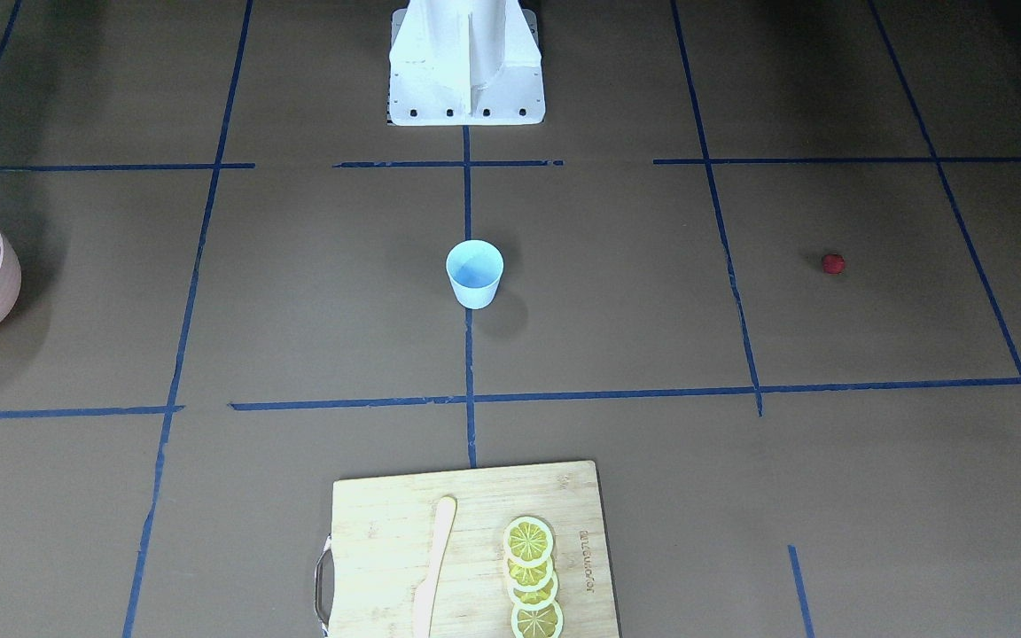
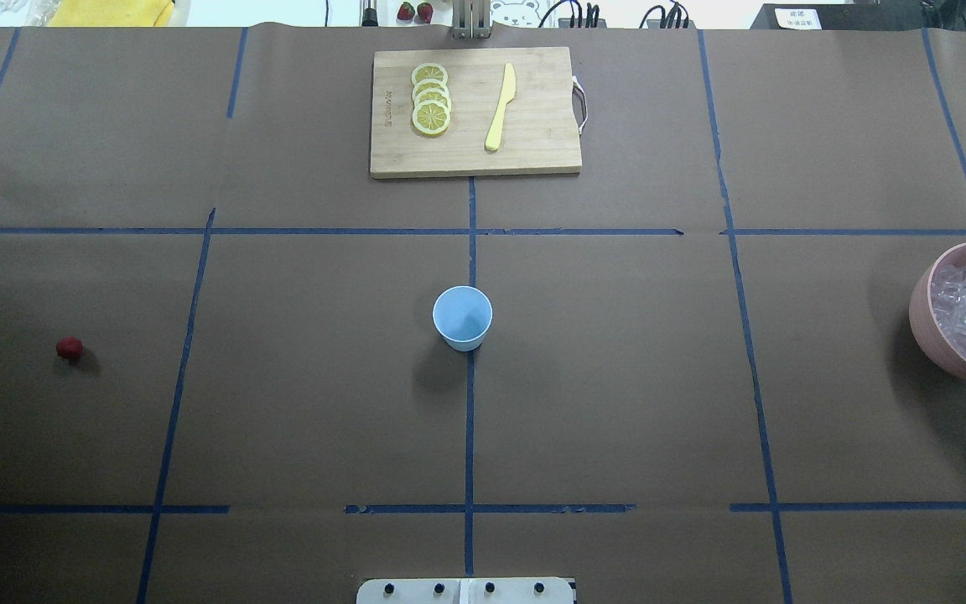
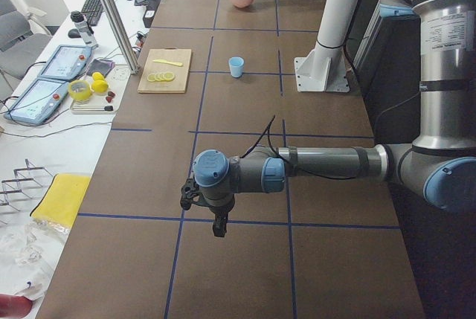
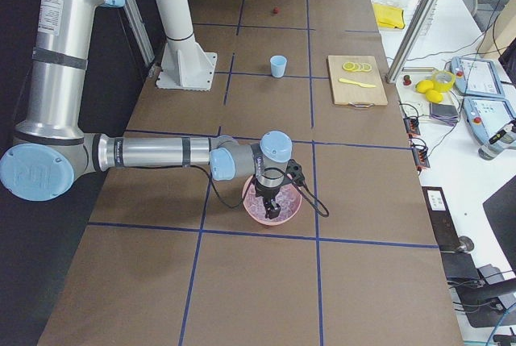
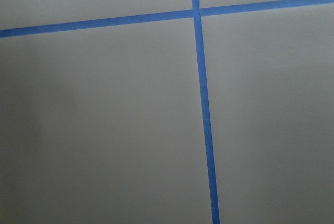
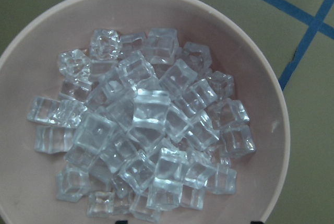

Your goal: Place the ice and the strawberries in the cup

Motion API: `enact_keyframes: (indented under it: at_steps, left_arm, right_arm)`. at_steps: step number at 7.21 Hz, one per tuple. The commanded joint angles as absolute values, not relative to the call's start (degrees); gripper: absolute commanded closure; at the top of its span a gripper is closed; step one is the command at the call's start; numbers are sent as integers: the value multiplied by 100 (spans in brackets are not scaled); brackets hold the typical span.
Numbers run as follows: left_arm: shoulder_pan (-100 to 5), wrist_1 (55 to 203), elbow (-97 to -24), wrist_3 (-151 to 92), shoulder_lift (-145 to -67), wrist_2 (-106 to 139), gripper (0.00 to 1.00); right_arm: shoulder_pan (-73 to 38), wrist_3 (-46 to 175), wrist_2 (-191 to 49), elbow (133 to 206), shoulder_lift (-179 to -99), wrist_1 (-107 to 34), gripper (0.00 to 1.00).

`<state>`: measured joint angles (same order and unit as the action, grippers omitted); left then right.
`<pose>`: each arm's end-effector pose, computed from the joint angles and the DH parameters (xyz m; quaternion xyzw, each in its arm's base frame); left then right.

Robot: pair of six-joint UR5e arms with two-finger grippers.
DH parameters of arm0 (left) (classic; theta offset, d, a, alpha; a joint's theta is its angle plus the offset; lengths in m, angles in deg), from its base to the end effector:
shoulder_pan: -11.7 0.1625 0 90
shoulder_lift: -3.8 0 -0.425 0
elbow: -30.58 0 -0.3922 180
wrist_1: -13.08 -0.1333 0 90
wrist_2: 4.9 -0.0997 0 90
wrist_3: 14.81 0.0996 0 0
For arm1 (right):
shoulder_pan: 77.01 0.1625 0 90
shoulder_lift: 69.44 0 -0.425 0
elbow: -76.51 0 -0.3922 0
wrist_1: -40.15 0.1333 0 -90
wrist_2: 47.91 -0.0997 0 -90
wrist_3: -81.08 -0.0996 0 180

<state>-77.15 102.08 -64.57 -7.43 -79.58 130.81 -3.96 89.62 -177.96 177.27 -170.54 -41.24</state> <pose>-0.0532 -0.4408 0.6685 0.0013 0.3888 0.0602 0.9193 -0.0562 -0.4219 0.6430 0.0425 -0.3456 -0.2308 0.9086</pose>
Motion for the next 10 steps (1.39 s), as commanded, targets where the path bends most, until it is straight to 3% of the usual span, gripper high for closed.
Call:
enact_keyframes:
  at_steps: [1, 7, 10]
  left_arm:
    - [-7715, 10211, -6487, -734, -7891, 13080, 0]
    - [-7715, 10211, -6540, -734, -7846, 13080, 0]
    - [-7715, 10211, -6549, -734, -7846, 13080, 0]
  right_arm:
    - [-494, 8943, -17798, 17697, -17034, -4133, 16]
    - [-661, 8881, -17798, 17503, -16902, -4124, 17]
    - [-696, 8855, -17807, 17310, -16674, -4133, 26]
